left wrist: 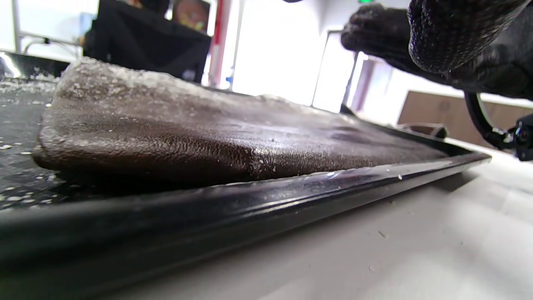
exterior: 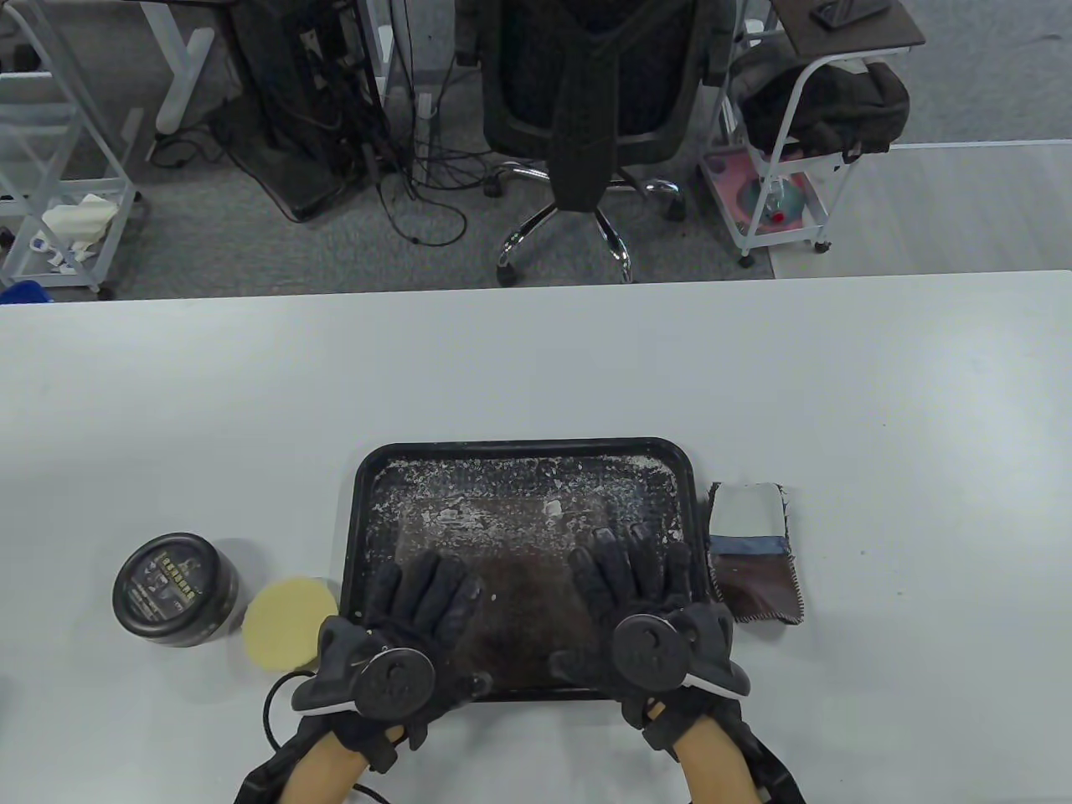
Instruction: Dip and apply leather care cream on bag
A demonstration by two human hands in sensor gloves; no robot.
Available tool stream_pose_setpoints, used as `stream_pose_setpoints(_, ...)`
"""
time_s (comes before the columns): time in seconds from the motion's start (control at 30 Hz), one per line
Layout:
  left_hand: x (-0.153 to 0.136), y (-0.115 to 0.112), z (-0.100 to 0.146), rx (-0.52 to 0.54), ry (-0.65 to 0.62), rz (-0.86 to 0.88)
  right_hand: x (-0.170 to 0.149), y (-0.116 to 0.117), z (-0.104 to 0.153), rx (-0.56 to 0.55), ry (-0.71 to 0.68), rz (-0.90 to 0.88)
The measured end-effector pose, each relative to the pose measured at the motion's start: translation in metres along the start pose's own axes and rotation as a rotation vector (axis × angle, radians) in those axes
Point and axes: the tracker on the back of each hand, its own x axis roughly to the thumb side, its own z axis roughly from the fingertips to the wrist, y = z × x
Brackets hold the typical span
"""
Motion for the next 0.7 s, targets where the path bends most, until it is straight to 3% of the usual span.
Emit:
stream_pose_setpoints(0.17,-0.001,0.0,0.002,0.017,-0.012,0.02,0.007,0.002,0.0,-0.06,-0.023,0.026)
stream_pose_setpoints(0.7,0.001,-0.003,-0.001,0.004,-0.028,0.017,0.018,0.008,-0.004,-0.06,-0.059,0.031)
